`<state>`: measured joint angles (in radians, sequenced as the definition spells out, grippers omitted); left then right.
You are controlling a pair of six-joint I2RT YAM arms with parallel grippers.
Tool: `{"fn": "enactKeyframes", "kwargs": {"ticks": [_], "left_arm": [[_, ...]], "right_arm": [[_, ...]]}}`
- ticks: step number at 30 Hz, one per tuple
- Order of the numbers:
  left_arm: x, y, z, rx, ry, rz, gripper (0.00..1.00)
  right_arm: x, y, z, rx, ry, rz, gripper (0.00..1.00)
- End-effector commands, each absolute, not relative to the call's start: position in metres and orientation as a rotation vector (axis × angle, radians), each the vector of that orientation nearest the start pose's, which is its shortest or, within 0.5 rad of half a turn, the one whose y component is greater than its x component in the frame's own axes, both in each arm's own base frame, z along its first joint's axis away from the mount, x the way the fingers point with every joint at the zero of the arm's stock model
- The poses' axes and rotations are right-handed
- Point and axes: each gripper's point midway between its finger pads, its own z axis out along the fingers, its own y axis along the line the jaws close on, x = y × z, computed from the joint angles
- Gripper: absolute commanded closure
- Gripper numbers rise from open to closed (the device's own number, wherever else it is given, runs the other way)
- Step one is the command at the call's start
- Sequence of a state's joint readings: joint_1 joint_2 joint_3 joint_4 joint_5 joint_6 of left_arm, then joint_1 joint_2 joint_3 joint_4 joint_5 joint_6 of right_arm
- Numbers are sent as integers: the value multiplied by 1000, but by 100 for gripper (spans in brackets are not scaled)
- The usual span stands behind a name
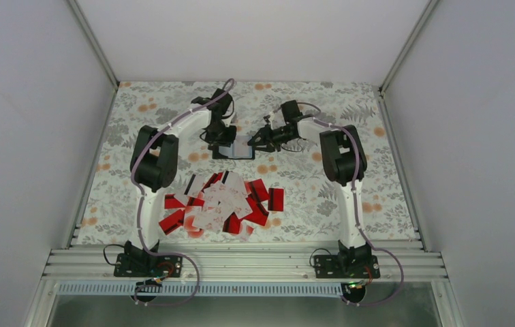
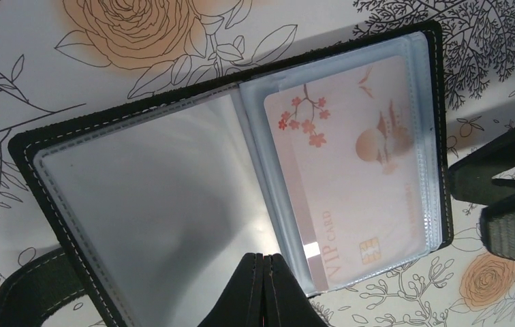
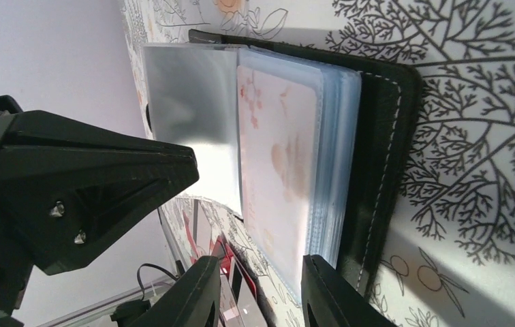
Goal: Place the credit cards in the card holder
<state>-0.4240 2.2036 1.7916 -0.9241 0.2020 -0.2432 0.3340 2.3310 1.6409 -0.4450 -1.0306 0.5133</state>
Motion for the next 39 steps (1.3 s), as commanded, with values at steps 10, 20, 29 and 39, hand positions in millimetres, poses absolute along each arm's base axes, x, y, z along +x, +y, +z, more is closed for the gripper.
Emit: {"fn": "enactKeyframes", "kwargs": {"ticks": [10, 20, 29, 39], "left_arm": [[425, -233, 26, 376, 2959, -426, 98], [416, -231, 7, 383, 2994, -437, 98], [413, -233, 0, 381, 3006, -457, 98], [414, -240, 2, 389, 3000, -506, 97]], "right_arm": [[428, 316, 39, -107, 2751, 1635, 69], [429, 313, 30, -104, 2782, 1574, 69], [427, 311, 25, -95, 2804, 1545, 69], [424, 323, 22, -106, 2812, 1595, 69]]}}
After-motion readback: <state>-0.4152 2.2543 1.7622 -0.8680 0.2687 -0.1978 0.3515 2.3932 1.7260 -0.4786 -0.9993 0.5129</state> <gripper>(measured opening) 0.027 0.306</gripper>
